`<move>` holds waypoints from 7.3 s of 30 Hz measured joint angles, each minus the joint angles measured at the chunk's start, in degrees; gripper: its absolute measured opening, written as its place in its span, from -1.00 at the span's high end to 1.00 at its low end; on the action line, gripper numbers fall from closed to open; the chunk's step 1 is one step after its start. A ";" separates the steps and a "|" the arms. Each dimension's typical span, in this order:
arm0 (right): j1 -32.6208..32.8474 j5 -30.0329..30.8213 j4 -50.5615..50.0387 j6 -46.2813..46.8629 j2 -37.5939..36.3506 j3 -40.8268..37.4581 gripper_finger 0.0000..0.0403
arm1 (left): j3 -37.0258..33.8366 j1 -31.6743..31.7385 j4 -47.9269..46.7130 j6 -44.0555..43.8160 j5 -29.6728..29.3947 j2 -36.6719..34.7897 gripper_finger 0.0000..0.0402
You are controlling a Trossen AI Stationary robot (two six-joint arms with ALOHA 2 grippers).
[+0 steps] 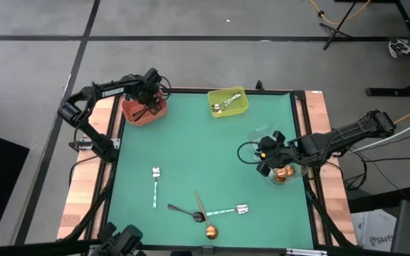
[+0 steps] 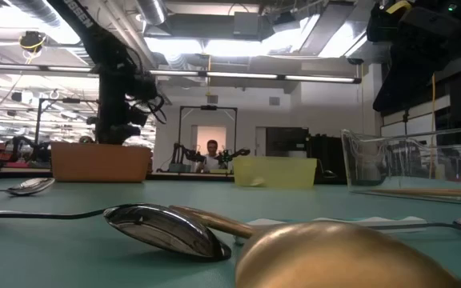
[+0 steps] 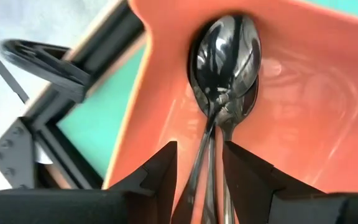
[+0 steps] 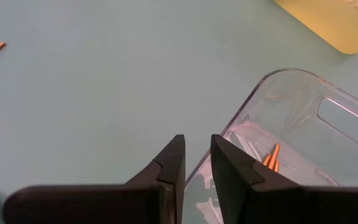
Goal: Sort silverware by color (type)
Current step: Put the left white and green spoon into the yellow bin
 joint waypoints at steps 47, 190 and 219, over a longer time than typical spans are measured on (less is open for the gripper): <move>0.00 1.90 0.02 -0.01 -0.02 0.00 0.67 | 0.00 -40.13 -6.56 -37.36 12.91 -21.03 0.39; 0.00 1.27 7.53 0.18 -0.02 0.00 0.67 | 0.00 -64.82 23.49 7.23 4.23 9.14 0.92; 0.00 13.94 30.01 0.18 -0.02 0.00 0.67 | 0.00 -54.84 65.87 -17.15 -3.75 9.14 0.92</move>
